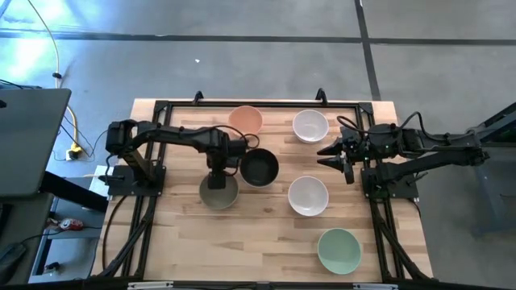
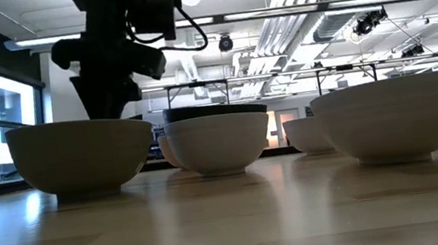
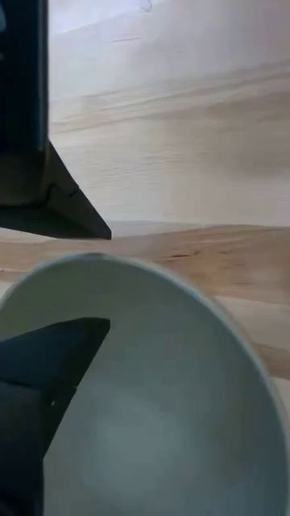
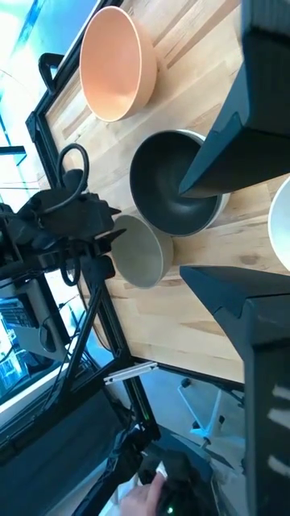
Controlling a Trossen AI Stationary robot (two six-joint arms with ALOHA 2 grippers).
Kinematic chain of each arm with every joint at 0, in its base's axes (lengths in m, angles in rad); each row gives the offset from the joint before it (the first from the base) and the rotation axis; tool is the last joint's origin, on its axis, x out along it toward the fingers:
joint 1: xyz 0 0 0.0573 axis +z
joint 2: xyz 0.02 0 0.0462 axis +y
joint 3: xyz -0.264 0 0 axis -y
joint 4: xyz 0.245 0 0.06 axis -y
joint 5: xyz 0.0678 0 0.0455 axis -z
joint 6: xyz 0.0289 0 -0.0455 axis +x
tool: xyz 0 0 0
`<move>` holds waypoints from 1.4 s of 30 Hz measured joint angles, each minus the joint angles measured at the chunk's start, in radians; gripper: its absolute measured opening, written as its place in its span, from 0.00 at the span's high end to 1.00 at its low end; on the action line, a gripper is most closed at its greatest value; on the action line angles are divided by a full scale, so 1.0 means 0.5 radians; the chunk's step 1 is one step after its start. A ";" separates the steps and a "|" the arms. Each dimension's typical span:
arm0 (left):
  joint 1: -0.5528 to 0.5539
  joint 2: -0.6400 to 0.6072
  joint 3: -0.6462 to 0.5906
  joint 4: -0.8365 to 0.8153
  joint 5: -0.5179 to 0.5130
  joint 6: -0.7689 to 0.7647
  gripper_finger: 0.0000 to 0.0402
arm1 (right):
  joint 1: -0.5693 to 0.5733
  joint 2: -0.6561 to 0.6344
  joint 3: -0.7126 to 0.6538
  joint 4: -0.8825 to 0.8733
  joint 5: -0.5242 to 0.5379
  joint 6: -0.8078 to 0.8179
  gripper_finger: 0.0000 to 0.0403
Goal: Nest bowls inside each other
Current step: Stack the gray bowl on the black bowl
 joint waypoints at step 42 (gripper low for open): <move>0.060 0.004 -0.284 0.244 0.063 -0.180 0.89 | -0.001 0.000 0.000 -0.004 0.001 -0.006 0.65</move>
